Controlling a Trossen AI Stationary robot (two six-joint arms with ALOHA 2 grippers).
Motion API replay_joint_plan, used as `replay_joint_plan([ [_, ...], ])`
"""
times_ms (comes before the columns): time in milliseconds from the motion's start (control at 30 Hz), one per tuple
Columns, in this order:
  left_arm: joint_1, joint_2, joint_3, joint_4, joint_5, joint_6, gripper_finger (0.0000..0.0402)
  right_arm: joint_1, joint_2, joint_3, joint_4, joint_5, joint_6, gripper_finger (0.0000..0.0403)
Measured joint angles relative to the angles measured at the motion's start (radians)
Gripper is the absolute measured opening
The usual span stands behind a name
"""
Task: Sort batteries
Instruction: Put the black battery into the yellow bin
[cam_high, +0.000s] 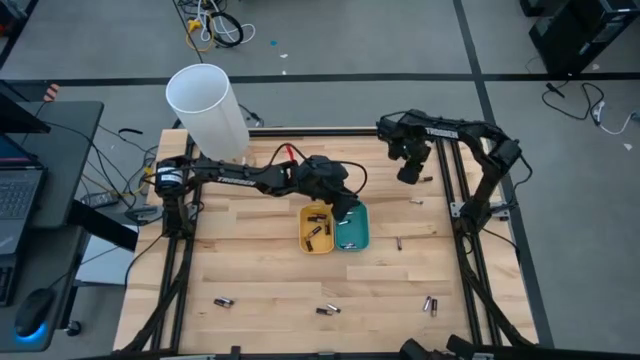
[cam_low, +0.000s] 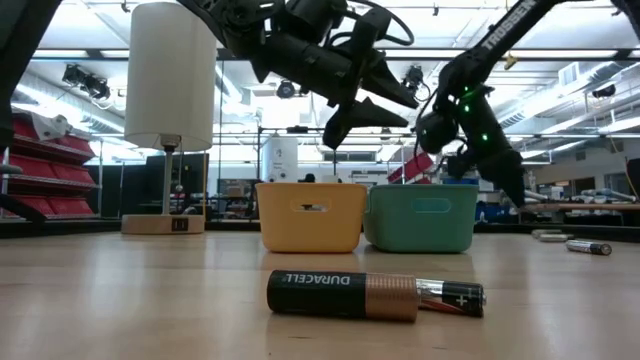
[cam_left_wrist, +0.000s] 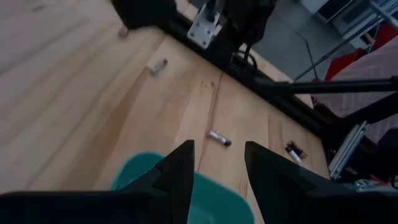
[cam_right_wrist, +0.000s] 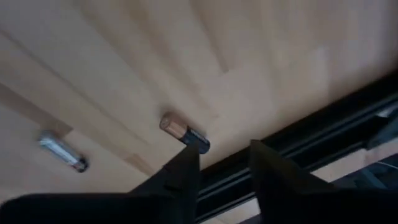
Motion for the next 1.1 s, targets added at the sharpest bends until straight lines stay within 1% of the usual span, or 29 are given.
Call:
replay_joint_plan([
  [133, 0.005, 0.000, 0.000, 0.025, 0.000, -0.003, 0.0158, 0.033, 0.046, -0.058, -0.003, -0.001, 0.001, 0.0176],
  [267, 0.005, 0.000, 0.000, 0.024, 0.000, -0.003, 0.0158, 0.078, 0.056, -0.130, -0.009, -0.002, 0.004, 0.0204],
  [400, 0.004, 0.000, 0.000, 0.019, 0.000, -0.003, 0.0158, 0.103, 0.054, -0.216, 0.028, 0.004, -0.024, 0.0214],
  [533, 0.004, 0.000, 0.000, 0.021, -0.006, -0.003, 0.0158, 0.109, 0.051, -0.283, 0.122, 0.027, -0.033, 0.0212],
  [633, 0.004, 0.000, 0.000, 0.023, -0.006, -0.002, 0.0158, 0.112, 0.047, -0.301, 0.138, 0.023, -0.042, 0.0197],
  [700, 0.004, 0.000, 0.000, 0.022, -0.006, -0.002, 0.0158, 0.121, 0.048, -0.299, 0.138, 0.023, -0.041, 0.0173],
  [767, 0.004, 0.000, 0.000, 0.023, -0.006, -0.002, 0.0158, 0.134, 0.048, -0.291, 0.132, 0.009, -0.035, 0.0133],
  [867, 0.005, 0.000, 0.000, 0.022, -0.006, -0.003, 0.0158, 0.152, 0.049, -0.275, 0.129, -0.034, -0.025, 0.0052],
  [900, 0.006, 0.000, 0.000, 0.022, -0.006, -0.003, 0.0158, 0.155, 0.049, -0.271, 0.127, -0.041, -0.019, 0.0031],
  [967, 0.006, 0.000, 0.000, 0.022, -0.006, -0.003, 0.0158, 0.163, 0.049, -0.267, 0.127, -0.053, 0.010, 0.0024],
  [1100, 0.011, 0.000, 0.000, 0.023, -0.008, -0.008, 0.0158, 0.177, 0.033, -0.260, 0.127, -0.077, 0.052, 0.0037],
])
